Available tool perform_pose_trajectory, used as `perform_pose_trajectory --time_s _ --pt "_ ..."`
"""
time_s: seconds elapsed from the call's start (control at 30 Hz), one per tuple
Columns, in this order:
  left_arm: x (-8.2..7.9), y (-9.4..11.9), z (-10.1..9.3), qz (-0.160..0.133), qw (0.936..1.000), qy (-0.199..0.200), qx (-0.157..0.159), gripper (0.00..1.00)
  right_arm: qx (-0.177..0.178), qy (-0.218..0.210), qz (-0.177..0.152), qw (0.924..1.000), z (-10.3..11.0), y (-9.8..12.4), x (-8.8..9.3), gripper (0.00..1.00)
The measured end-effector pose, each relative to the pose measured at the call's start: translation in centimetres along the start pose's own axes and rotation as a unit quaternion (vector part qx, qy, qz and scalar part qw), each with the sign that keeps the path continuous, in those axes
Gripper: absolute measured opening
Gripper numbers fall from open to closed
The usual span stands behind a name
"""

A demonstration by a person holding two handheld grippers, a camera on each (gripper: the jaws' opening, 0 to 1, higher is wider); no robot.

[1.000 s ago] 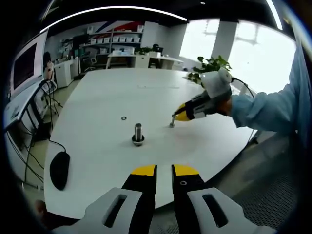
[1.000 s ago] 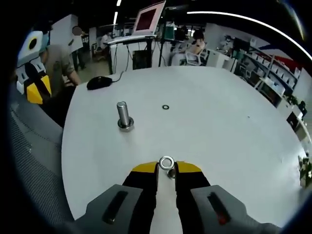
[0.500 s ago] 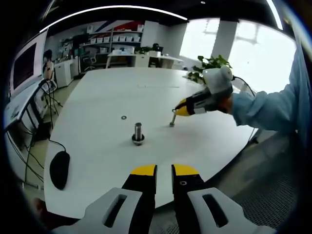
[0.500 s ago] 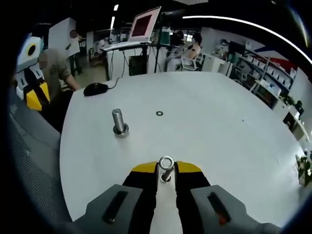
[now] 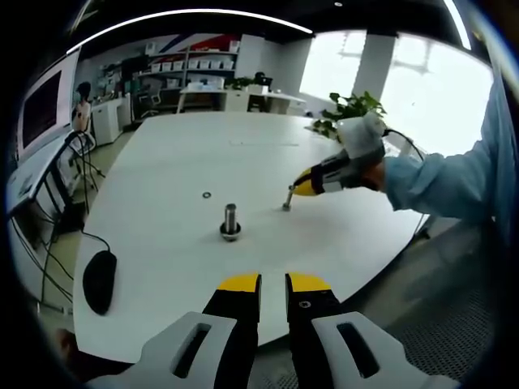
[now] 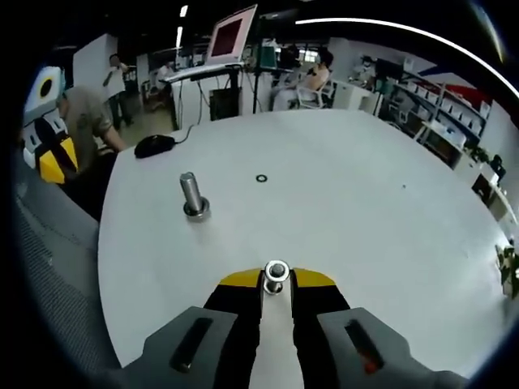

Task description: Place the washer onto the threaded stud by aligning its center hole with the stud, sliding it down to the base, and recovering from edge contact or off-axis alignment until the washer reaches the visible bottom stop.

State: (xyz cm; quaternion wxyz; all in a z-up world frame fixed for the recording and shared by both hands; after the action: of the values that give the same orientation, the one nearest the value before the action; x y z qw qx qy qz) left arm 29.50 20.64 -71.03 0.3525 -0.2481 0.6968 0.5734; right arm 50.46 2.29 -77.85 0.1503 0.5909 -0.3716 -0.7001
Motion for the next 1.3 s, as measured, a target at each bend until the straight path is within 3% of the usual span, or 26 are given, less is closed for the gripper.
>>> perform_pose_trajectory --time_s 0.37,0.63,0.97,1.3 --pt "0.0 0.0 0.0 0.0 1.0 0.001 0.0 0.09 -0.012 -0.014 0.02 0.9996 0.2 -0.5 1.2 0.16" --pt "0.1 0.0 -0.2 0.001 1.0 -0.005 0.005 0.09 0.009 -0.011 0.006 0.9999 -0.2 1.3 0.0 0.16" --pt "0.0 0.2 -0.7 -0.01 0.9997 -0.017 0.013 0.09 0.049 -0.003 -0.022 0.9985 0.8 6.3 -1.5 0.16" --pt "-0.1 0.4 -1.6 -0.019 0.999 -0.034 0.025 0.09 0.107 0.007 -0.039 0.9935 2.8 13.9 -1.0 0.17"
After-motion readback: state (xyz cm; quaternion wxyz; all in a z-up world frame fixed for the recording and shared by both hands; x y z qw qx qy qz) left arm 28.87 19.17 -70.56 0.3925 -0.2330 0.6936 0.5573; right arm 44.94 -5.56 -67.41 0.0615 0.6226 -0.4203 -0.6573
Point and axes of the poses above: the point that each gripper's makers call its tool centre point, and the gripper's own axes: y roughly backward along the fingers, z roughly to its left, x roughly out of its underside, the point moved 6 cm from there along y, roughly backward along the fingers, and after that the axes turned 10 degrees about -x, right-handed, at the moved point
